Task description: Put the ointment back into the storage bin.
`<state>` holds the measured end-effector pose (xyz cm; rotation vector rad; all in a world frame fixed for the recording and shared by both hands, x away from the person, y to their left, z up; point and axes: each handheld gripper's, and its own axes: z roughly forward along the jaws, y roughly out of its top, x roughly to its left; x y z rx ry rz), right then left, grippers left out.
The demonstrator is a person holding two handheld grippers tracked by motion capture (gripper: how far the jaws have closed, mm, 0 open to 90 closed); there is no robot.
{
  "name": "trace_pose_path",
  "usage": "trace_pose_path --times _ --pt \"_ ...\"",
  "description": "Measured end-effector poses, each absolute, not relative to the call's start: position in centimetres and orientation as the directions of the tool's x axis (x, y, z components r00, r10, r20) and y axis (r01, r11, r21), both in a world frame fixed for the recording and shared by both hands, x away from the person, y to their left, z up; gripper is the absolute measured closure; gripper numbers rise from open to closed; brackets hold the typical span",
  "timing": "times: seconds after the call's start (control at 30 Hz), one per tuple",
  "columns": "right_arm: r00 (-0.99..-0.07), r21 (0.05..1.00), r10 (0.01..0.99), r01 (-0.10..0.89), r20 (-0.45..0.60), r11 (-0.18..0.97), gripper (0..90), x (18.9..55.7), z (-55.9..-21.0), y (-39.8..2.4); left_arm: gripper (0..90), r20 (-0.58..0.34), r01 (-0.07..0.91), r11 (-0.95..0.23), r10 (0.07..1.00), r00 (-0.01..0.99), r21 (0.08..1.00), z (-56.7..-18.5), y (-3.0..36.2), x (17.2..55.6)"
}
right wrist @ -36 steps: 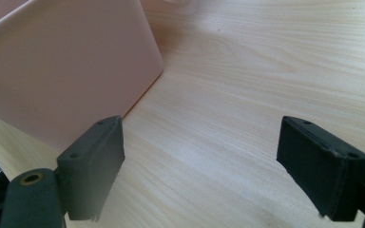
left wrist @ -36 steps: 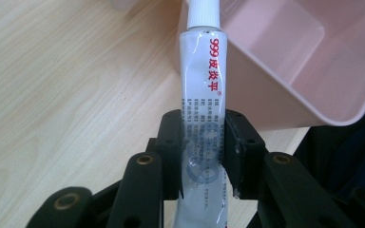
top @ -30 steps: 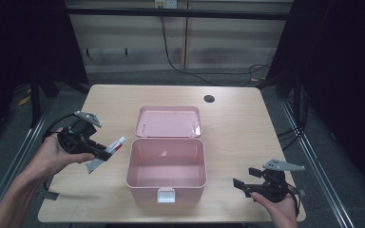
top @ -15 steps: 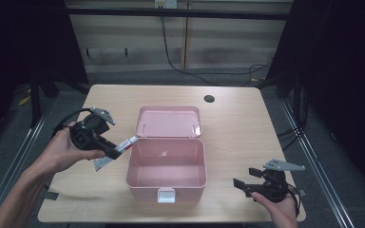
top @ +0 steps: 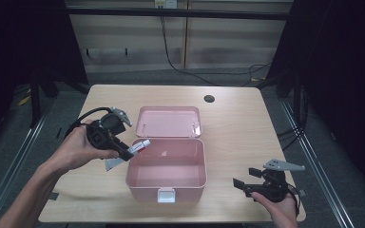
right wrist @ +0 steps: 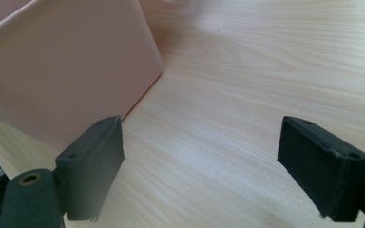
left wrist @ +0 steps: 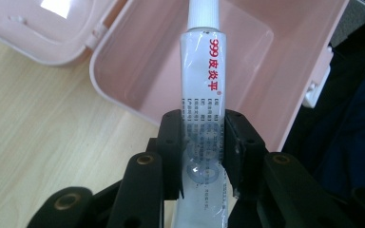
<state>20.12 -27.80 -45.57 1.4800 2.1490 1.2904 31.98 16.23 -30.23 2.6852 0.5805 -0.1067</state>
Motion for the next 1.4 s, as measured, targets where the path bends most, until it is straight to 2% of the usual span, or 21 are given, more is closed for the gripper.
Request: trace_pose_path --times 0.43,0.77,0.93,1.4 --pt "-0.468 0.763 0.840 0.638 0.275 0.105 14.7 20.2 -45.6 -27.7 70.2 -0.176 0.393 -0.857 0.353 0.919 0.333 -30.8 13.7 32.3" --pt "-0.469 0.761 0.840 0.639 0.274 0.109 14.7 20.2 -45.6 -27.7 70.3 -0.189 0.341 -0.883 0.293 0.937 0.323 -31.4 10.5 32.1" --pt "-0.467 0.760 0.841 0.641 0.274 0.108 14.7 20.2 -45.6 -27.8 70.2 -0.204 0.285 -0.909 0.230 0.952 0.303 -32.0 8.9 31.8" --pt "-0.465 0.755 0.842 0.646 0.275 0.110 14.7 20.2 -45.7 -27.8 70.1 -0.218 0.266 -0.926 0.211 0.953 0.267 -34.0 6.8 31.7"
